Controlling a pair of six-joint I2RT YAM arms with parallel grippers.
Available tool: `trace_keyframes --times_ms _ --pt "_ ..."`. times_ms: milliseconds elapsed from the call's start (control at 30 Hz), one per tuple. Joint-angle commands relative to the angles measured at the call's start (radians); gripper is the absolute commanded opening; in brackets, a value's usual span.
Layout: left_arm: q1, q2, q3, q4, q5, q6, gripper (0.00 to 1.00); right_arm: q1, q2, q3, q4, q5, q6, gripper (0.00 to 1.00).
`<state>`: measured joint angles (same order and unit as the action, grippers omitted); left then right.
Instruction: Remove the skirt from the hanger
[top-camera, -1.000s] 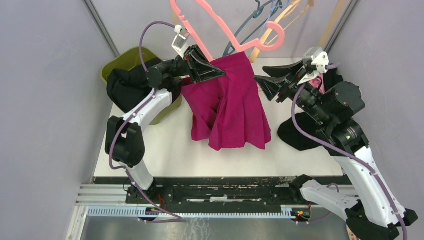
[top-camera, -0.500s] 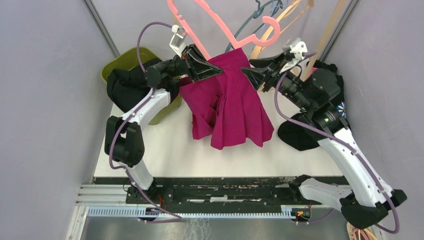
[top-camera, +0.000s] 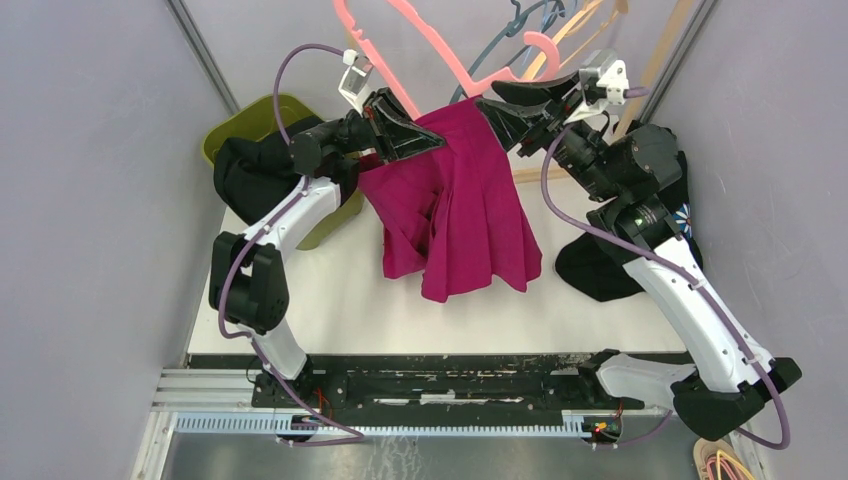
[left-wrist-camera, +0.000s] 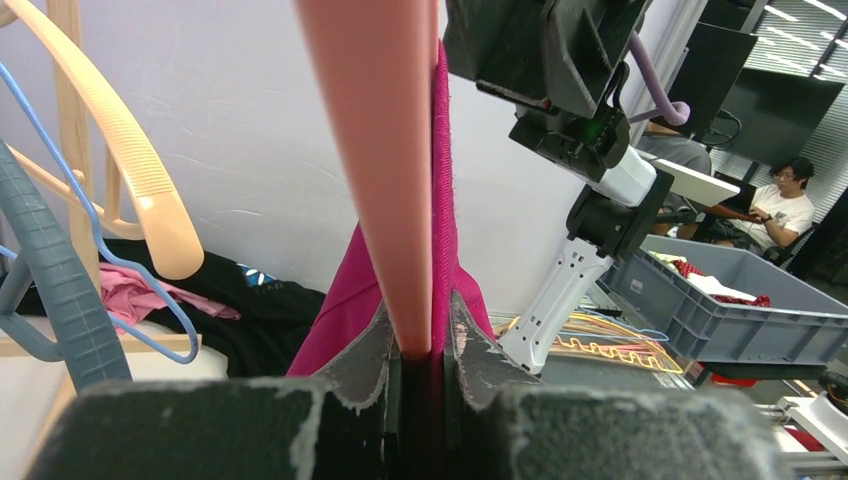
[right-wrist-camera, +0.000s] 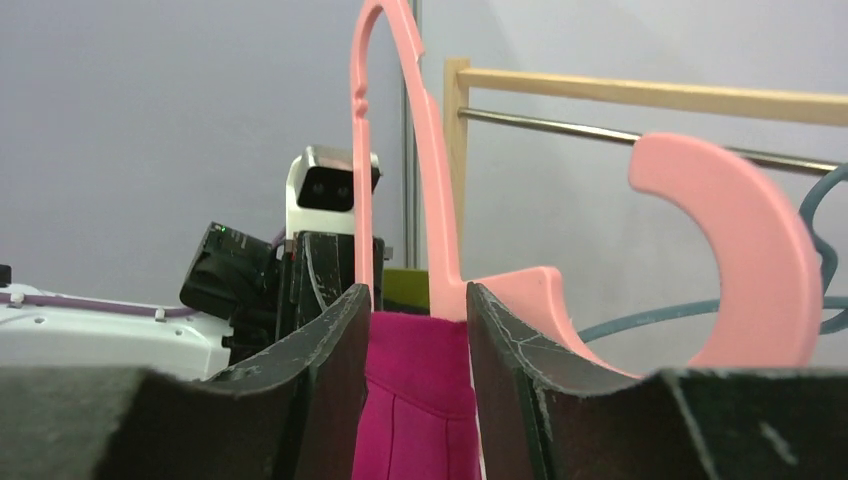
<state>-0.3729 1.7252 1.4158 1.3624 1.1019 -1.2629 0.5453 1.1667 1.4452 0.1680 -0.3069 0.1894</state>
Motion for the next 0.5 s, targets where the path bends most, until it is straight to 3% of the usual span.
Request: trace_keyframes --times_ms 0,467 --pt "-0.002 -0.06 0.016 0.043 -0.065 0.019 0.03 0.004 0.013 0.044 0.14 0.02 0.046 0.46" --pt "-0.002 -0.078 0.018 0.044 -0.067 0.015 0.03 0.004 0.018 -0.062 0.224 -0.003 0.207 0.41"
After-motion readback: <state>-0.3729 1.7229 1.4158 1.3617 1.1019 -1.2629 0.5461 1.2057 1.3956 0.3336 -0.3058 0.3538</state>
